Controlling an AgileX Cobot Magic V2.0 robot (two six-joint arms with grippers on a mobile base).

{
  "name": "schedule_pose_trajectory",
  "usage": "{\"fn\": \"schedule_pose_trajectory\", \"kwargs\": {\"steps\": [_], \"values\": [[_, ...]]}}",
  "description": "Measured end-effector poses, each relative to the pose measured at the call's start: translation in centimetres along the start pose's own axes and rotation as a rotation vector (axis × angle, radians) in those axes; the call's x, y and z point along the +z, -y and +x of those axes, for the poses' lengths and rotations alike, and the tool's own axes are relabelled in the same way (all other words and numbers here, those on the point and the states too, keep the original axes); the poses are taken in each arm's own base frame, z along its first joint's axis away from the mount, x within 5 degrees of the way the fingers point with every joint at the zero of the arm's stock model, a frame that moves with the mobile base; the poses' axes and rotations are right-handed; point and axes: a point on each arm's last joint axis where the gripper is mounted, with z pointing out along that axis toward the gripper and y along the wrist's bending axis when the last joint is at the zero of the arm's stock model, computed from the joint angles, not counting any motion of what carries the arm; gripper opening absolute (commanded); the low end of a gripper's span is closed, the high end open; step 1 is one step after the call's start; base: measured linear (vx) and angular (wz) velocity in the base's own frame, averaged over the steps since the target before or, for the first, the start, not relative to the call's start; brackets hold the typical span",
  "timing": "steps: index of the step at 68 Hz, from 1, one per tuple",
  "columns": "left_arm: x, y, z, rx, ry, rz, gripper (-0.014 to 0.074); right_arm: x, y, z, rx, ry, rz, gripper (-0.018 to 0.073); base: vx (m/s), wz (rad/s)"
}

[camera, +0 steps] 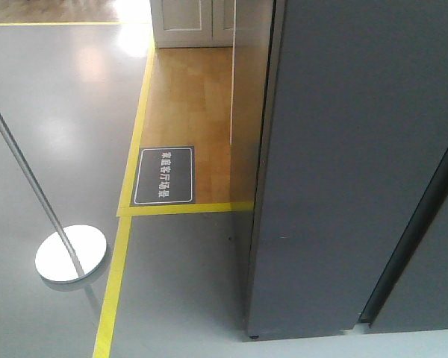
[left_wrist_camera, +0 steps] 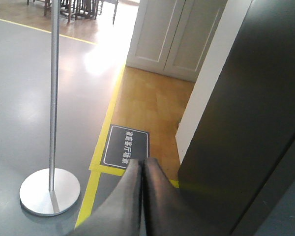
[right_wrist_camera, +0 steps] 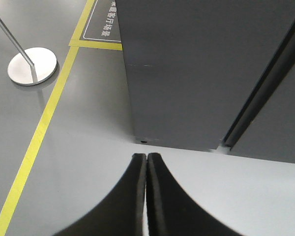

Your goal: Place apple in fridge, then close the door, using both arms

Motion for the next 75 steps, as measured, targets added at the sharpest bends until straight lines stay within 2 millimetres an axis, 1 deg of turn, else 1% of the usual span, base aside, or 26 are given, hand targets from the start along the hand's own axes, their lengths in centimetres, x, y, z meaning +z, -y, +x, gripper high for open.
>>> {"fn": "schedule_pose_trajectory", "kwargs": {"steps": [9, 19, 28, 45, 60, 75], "values": [[0.5, -0.3, 1.0, 0.018, 0.025, 0.020, -0.0006, 0.0, 0.0, 0.0, -0.001, 0.000, 0.000, -0.0003, 0.00, 0.00], [0.5, 0.2, 0.6, 0.081, 0.070, 0.088, -0.0006, 0.0, 0.0, 0.0, -0.001, 0.001, 0.000, -0.0003, 0.00, 0.00], [0.4, 0.2, 0.4, 0.152, 0.086, 0.100, -0.0006, 0.0, 0.0, 0.0, 0.000, 0.001, -0.001, -0.0003, 0.00, 0.00], [0.4, 0.4, 0.0, 0.163, 0.139, 0.113, -0.0006, 0.0, 0.0, 0.0, 0.000, 0.000, -0.001, -0.0003, 0.00, 0.00], [0.4, 0.4, -0.1, 0.174, 0.150, 0.115, -0.0006, 0.0, 0.0, 0.0, 0.000, 0.000, -0.001, -0.0003, 0.00, 0.00], [0.3, 0.6, -0.5, 0.214, 0.197, 0.121, -0.0006, 0.0, 0.0, 0.0, 0.000, 0.001, -0.001, -0.0003, 0.00, 0.00]]}}
